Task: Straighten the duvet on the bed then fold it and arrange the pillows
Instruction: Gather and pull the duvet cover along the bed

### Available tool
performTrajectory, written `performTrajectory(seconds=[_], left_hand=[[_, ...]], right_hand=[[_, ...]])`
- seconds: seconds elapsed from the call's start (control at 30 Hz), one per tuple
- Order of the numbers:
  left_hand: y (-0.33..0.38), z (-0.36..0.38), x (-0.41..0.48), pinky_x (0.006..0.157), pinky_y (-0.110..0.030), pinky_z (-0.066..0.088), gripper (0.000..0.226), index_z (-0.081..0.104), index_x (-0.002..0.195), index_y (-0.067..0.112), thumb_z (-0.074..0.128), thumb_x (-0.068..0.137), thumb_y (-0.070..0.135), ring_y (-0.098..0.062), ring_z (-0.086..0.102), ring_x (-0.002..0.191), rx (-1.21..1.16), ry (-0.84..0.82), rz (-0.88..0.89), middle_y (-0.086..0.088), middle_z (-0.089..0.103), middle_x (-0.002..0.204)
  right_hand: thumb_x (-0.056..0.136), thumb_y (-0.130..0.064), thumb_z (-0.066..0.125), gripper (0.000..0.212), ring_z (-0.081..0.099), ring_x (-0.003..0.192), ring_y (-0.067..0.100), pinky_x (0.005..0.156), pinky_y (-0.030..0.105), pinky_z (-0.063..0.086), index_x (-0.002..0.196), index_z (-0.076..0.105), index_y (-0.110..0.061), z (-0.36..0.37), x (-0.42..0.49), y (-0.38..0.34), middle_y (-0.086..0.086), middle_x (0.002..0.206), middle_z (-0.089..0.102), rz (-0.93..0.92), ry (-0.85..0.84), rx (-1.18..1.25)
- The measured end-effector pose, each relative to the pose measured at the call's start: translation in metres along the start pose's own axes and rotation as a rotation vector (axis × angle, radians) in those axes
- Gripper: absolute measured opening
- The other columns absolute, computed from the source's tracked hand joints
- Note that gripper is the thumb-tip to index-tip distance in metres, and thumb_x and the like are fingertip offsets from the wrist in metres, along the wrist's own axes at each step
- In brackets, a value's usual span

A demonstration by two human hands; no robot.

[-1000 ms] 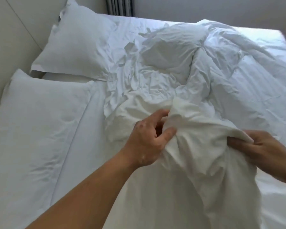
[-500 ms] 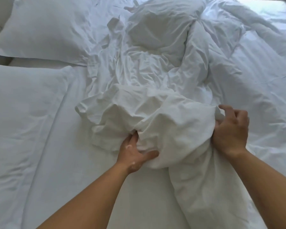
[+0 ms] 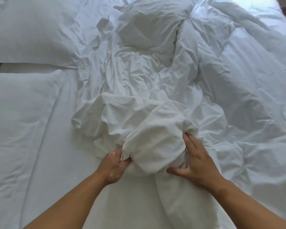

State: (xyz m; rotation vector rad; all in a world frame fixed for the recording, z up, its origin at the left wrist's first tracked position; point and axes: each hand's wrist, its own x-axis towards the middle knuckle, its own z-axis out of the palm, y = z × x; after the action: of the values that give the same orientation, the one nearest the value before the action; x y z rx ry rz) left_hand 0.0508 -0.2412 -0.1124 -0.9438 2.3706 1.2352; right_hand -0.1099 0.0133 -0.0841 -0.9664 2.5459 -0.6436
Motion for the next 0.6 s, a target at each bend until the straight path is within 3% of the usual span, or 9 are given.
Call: performTrajectory(seconds=[0.2, 0.33, 0.4, 0.5, 0.53, 0.6], left_hand=[[0.011, -0.052, -0.07, 0.08, -0.035, 0.057, 0.023, 0.068, 0.094, 0.027, 0.059, 0.095, 0.048, -0.007, 0.068, 0.084, -0.001, -0.067, 0.039, 0.013, 0.073, 0.092], [0.022, -0.146, -0.121, 0.073, -0.019, 0.051, 0.012, 0.072, 0.088, 0.027, 0.069, 0.091, 0.038, -0.001, 0.069, 0.083, 0.084, -0.225, -0.033, 0.015, 0.075, 0.09], [0.009, -0.193, -0.144, 0.077, -0.023, 0.052, 0.013, 0.076, 0.089, 0.026, 0.075, 0.086, 0.039, -0.003, 0.07, 0.086, 0.129, -0.266, -0.136, 0.015, 0.076, 0.092], [-0.038, -0.214, -0.145, 0.077, -0.032, 0.048, 0.034, 0.073, 0.094, 0.029, 0.081, 0.071, 0.052, -0.019, 0.069, 0.096, 0.282, 0.07, -0.279, 0.012, 0.073, 0.097], [-0.054, -0.204, -0.141, 0.081, -0.033, 0.047, 0.044, 0.068, 0.107, 0.031, 0.08, 0.072, 0.054, -0.024, 0.067, 0.103, 0.335, 0.191, -0.294, 0.008, 0.071, 0.107], [-0.083, -0.171, -0.137, 0.094, -0.035, 0.045, 0.063, 0.052, 0.135, 0.036, 0.078, 0.079, 0.047, -0.029, 0.061, 0.116, 0.303, 0.264, -0.223, -0.002, 0.064, 0.13]], right_hand=[[0.056, -0.086, 0.066, 0.131, 0.019, 0.151, 0.01, 0.124, 0.043, 0.022, 0.16, 0.011, -0.03, -0.005, -0.012, -0.013, -0.011, 0.163, 0.024, -0.048, -0.115, -0.038], [0.066, -0.088, 0.054, 0.119, 0.008, 0.153, 0.005, 0.127, 0.037, 0.007, 0.16, 0.005, -0.034, -0.009, -0.022, -0.034, -0.017, 0.164, 0.013, -0.111, -0.222, -0.113], [0.071, -0.087, 0.049, 0.112, -0.002, 0.153, 0.001, 0.127, 0.035, -0.003, 0.158, 0.0, -0.037, 0.001, -0.029, -0.053, -0.023, 0.162, -0.001, -0.176, -0.307, -0.148], [0.072, -0.083, 0.042, 0.104, -0.003, 0.153, 0.005, 0.124, 0.034, -0.01, 0.158, 0.003, -0.039, 0.036, -0.034, -0.065, -0.02, 0.16, -0.002, -0.212, -0.404, -0.212], [0.072, -0.079, 0.044, 0.101, 0.006, 0.155, 0.011, 0.123, 0.035, -0.009, 0.159, 0.013, -0.038, 0.05, -0.036, -0.065, -0.014, 0.163, 0.007, -0.196, -0.401, -0.241], [0.07, -0.065, 0.062, 0.091, 0.03, 0.149, 0.025, 0.121, 0.037, -0.004, 0.152, 0.039, -0.031, 0.075, -0.041, -0.067, 0.004, 0.16, 0.036, -0.098, -0.391, -0.306]])
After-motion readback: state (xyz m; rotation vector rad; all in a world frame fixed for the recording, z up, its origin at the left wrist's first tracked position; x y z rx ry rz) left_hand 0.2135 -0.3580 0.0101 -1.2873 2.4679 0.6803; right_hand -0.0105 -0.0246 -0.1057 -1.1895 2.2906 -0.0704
